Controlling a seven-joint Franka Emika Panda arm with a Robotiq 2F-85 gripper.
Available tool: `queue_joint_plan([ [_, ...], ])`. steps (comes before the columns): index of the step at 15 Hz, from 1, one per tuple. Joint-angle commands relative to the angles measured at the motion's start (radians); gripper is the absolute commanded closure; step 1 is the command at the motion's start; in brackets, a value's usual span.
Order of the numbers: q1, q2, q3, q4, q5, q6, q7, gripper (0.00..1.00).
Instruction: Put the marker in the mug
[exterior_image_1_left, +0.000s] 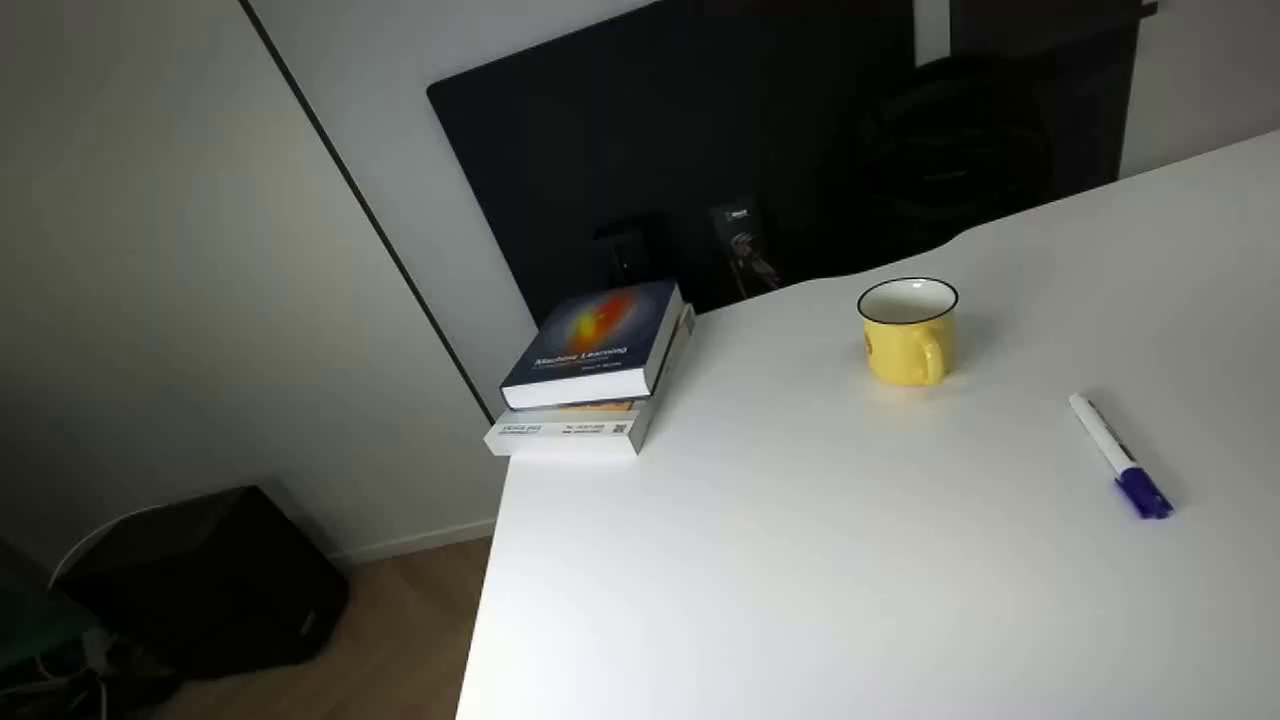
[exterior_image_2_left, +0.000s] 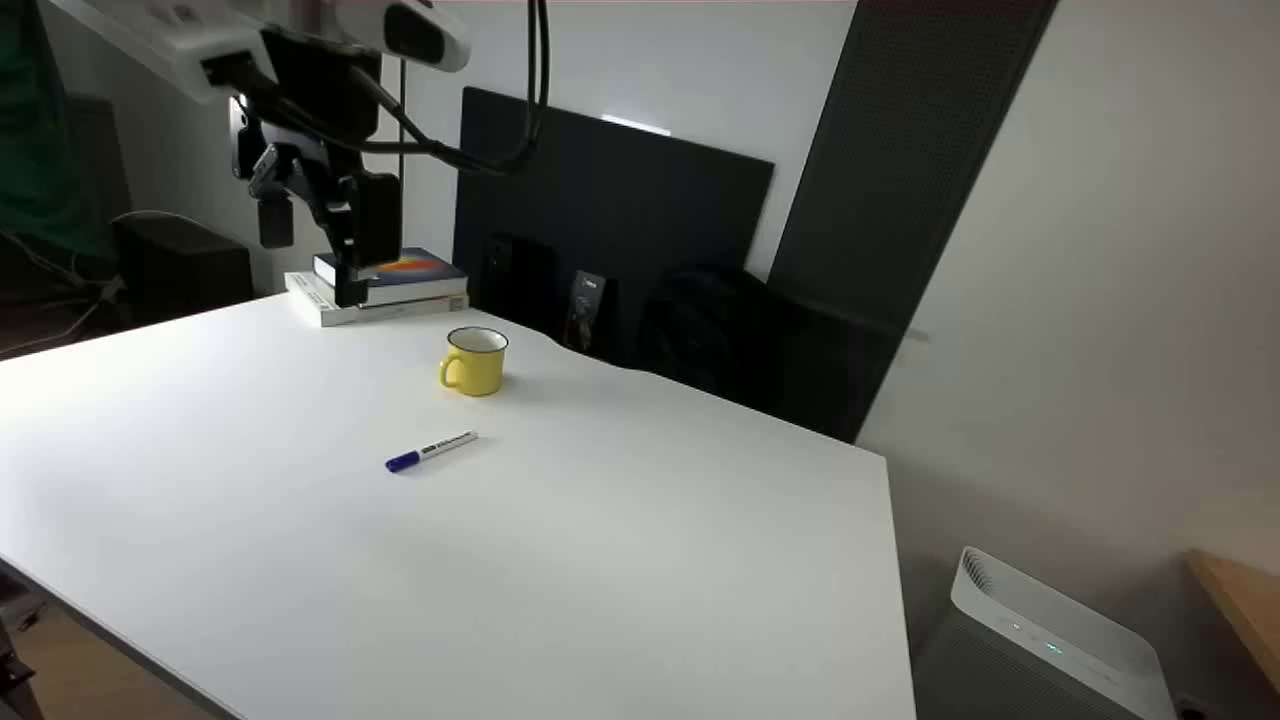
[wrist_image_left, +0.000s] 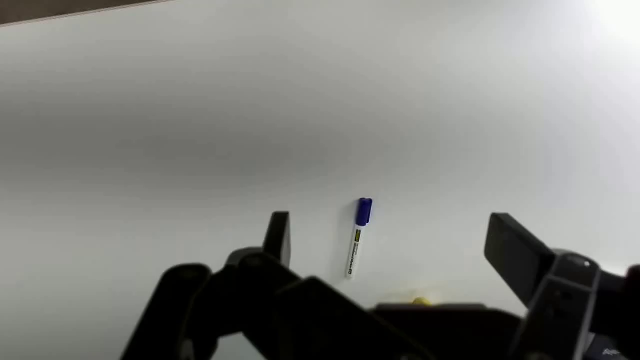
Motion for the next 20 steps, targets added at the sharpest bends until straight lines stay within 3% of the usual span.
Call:
queue_joint_plan([
  [1, -0.002, 0.0, 0.002, 0.002, 0.001, -0.003, -0.001, 0.0],
  [12, -0.007, 0.012, 0.003, 0.001, -0.009, 0.014, -0.006, 0.0],
  [20, -0.044, 0.322, -0.06, 0.094, -0.005, 0.14, -0.087, 0.0],
])
